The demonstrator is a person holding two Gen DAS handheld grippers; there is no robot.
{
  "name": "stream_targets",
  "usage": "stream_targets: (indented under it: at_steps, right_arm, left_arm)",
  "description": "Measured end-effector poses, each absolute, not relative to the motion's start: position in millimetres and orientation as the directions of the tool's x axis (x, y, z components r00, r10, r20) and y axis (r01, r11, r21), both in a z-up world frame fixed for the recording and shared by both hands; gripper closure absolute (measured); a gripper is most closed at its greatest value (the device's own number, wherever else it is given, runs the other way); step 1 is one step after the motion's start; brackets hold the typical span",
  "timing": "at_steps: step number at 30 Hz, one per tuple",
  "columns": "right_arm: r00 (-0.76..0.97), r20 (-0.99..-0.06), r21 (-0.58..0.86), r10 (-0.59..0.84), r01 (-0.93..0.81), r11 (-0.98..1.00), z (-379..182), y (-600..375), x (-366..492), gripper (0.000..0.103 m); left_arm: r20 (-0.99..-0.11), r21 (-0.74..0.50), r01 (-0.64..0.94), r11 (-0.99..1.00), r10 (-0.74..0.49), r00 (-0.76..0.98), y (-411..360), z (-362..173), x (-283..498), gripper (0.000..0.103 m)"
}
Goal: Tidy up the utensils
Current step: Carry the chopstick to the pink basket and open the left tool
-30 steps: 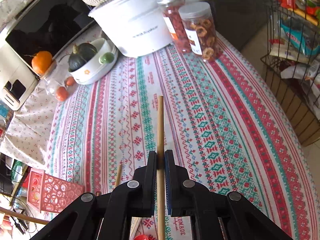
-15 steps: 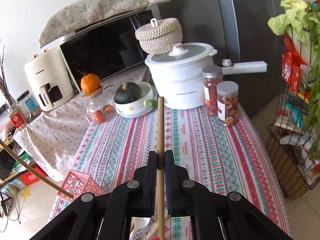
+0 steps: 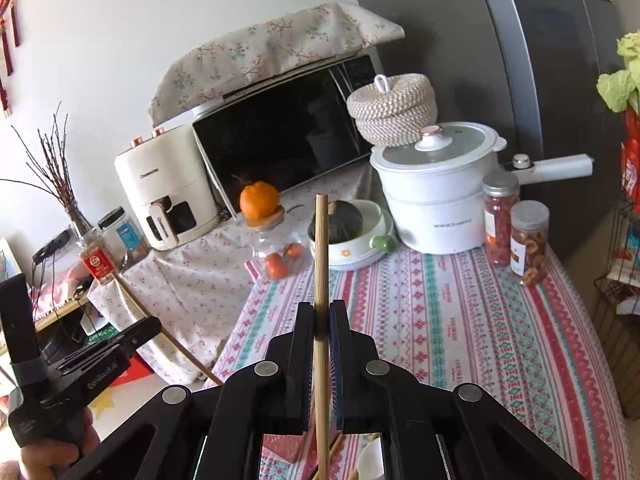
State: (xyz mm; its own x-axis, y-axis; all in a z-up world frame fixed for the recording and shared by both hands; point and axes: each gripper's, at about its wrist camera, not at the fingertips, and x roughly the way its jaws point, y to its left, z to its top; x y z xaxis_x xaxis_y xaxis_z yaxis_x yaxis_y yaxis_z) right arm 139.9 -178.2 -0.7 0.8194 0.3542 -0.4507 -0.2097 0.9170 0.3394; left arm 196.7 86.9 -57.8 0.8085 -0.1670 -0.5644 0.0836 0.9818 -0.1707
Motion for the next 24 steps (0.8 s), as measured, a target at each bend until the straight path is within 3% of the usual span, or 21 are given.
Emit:
stream_targets:
  at_steps: [17,19,21,24]
  right_arm:
    - [0.824,-0.353,0.443,0.444,-0.271,0.855,1.4,-136.2,164.1,0.097]
    - [0.829,-0.342,0.457,0.442,-0.264,0.849,-2.5,-133.6,169.2,0.097]
    - [0.831,-0.337,0.467,0.442,-0.26,0.845,-6.2,-131.2,173.9,0.097]
    - [0.834,-0.345,0.46,0.432,-0.251,0.852,-11.8,-126.3,181.2,0.097]
  left_arm:
    - [-0.633,-0.182,0.086,0.979,-0.184,0.752,84.7,-79.1,232.7,0.096]
    - [-0.646,-0.187,0.086,0.979,-0.188,0.739,84.5,-79.4,233.5,0.089]
    - [-0.648,-0.189,0.081,0.979,-0.187,0.739,85.4,-77.8,231.0,0.064]
    - [-0.637,-0.19,0.078,0.979,-0.183,0.749,88.9,-72.7,223.1,0.051]
